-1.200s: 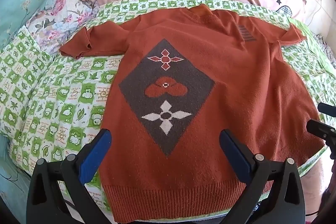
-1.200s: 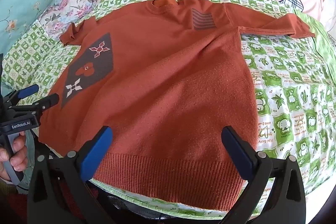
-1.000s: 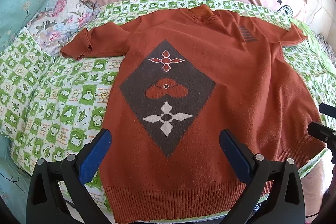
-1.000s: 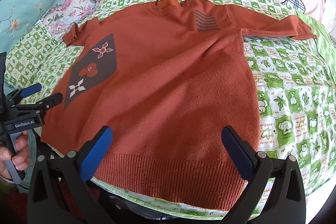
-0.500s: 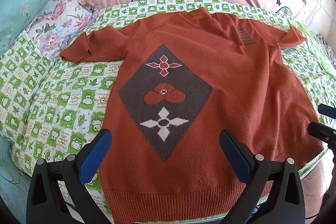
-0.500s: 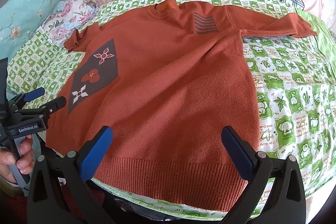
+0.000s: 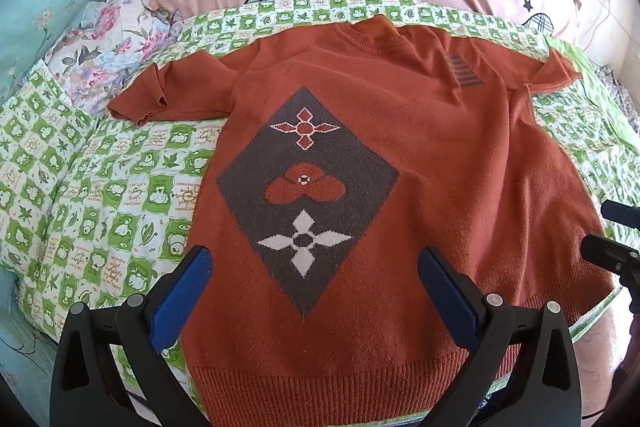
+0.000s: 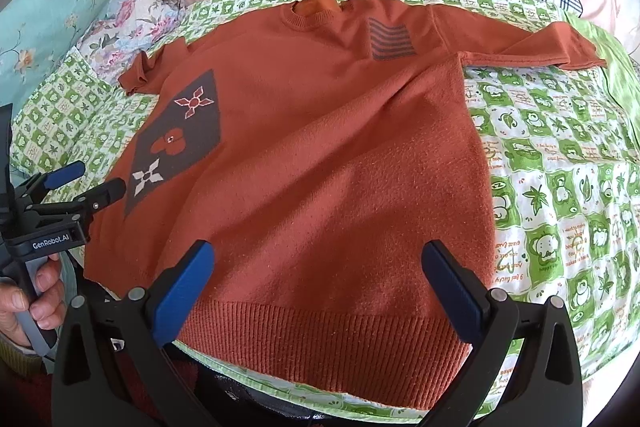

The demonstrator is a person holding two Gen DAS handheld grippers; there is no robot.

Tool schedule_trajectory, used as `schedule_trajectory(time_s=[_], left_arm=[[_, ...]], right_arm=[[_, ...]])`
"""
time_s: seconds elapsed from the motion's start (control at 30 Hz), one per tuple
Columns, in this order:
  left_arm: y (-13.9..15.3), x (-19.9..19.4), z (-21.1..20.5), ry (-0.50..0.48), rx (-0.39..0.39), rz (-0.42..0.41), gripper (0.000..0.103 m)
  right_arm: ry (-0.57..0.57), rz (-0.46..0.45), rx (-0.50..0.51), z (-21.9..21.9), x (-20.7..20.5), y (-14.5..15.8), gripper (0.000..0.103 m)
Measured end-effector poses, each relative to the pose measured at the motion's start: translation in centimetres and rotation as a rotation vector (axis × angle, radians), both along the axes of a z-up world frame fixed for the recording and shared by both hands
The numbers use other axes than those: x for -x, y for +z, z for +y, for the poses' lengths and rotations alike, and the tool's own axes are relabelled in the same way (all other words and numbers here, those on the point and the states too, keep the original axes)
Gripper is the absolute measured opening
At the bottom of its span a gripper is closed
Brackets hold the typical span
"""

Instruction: Fold small clothes

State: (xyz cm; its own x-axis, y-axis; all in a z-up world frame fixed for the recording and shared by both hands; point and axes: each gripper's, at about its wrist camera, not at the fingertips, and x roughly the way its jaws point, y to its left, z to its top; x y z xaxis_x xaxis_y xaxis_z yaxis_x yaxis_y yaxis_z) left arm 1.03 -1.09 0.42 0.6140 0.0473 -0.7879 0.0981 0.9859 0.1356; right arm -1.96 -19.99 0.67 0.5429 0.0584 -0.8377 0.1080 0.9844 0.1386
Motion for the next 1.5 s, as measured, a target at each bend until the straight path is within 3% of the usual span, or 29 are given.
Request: schedule_trajectory(time_s=[0.27,0.6,0.8,1.03,1.23,1.37,1.5], left_arm=[[-0.1,-1.0,0.0,0.001,0.042,0.031,0.103],[-0.3,-1.5,-0.1,0.002,0.042,0.018,0.103],[-0.6,-2.0,-0.3,0.000,0.034,0.007,0.103],[-0.3,-3.8,-0.8,-0.002,0.019,-0.001,0.103],[0.2,-5.9,-1.6,-0.007,0.026,-0.003,0.103],[0.1,-7.2,-2.5,-0.018,0.032,0.007,0.103],[-0.4,-8.6,-3.4,-0.022,0.037,0.031,0.103]], right_arm=[[-0.004,0.023,-0.002,-0.6,-0.5,-0.4,0.103],[-0.003,0.007,-0.017,-1.2,-0.9,-0.5,0.103],[-0.041,-0.024,-0.024,-3.6,-1.4,-0.1,0.103],[-0.162,-0.089,-0.064,-10.7,-2.3,1.2,0.103],[-0.317,-0.168,-0.052,-20.6,-3.8,2.9,0.098],[-0.434,-0.181,-0.014,-27.7,-5.7,3.6,0.083],[-0.589,-0.173,-0.071,-36.2,-8.7,2.8,0.059]])
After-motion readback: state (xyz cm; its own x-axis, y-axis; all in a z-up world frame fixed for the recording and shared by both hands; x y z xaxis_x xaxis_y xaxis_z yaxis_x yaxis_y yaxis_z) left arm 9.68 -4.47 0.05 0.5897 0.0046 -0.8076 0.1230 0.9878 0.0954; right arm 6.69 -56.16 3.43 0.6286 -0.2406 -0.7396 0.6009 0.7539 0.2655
